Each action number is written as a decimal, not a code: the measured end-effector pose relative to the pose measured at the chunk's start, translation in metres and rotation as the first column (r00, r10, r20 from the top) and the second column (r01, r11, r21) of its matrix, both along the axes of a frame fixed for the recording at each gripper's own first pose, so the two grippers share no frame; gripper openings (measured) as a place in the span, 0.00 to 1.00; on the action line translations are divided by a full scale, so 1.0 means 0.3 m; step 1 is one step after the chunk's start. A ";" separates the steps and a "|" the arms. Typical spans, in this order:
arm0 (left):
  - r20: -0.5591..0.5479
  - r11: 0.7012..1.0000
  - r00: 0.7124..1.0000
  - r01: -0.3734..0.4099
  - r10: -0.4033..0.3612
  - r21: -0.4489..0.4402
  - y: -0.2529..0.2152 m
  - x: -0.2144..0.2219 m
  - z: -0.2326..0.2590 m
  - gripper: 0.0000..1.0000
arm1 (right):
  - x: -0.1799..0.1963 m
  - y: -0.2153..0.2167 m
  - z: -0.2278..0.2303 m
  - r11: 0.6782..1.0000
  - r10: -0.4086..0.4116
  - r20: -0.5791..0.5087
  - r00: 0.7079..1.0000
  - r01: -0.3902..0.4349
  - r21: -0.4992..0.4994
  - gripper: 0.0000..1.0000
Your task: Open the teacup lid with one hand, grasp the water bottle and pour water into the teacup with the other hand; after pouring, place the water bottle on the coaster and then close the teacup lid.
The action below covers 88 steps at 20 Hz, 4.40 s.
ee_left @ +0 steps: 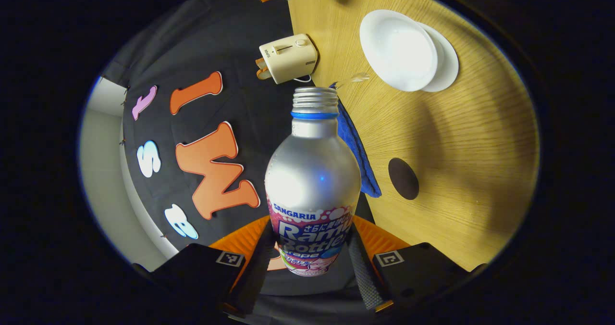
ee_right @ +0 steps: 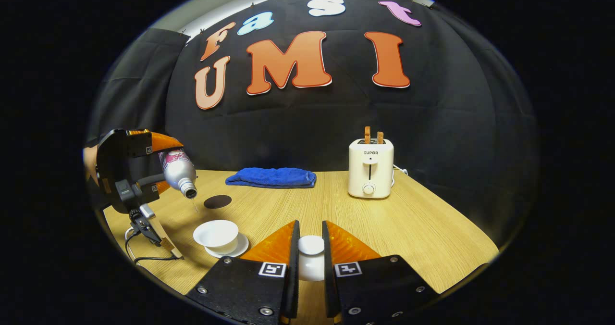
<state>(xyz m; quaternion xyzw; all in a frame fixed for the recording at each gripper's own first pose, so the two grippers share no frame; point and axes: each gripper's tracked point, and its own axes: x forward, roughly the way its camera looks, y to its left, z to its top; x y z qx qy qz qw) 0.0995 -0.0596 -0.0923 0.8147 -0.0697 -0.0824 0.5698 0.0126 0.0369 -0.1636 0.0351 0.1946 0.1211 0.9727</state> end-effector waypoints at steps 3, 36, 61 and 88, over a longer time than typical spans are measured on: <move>0.021 1.000 1.000 0.007 -0.007 0.029 -0.006 -0.004 0.021 0.84 | 0.005 0.001 0.001 1.000 0.003 0.003 1.000 -0.003 0.007 0.23; 0.116 0.949 0.975 0.152 -0.189 0.275 -0.164 -0.002 0.000 0.83 | -0.023 0.127 -0.008 0.996 0.089 0.001 0.996 -0.088 -0.014 0.19; -0.063 0.593 0.998 -0.050 -0.001 -0.804 0.108 0.103 0.097 0.82 | 0.004 0.267 0.066 0.992 0.122 0.027 0.992 -0.122 -0.011 0.22; -0.423 -0.359 0.859 -0.506 -0.287 -0.784 0.080 0.411 -0.283 0.83 | 0.054 0.387 0.021 0.980 0.198 0.003 0.980 -0.198 -0.022 0.23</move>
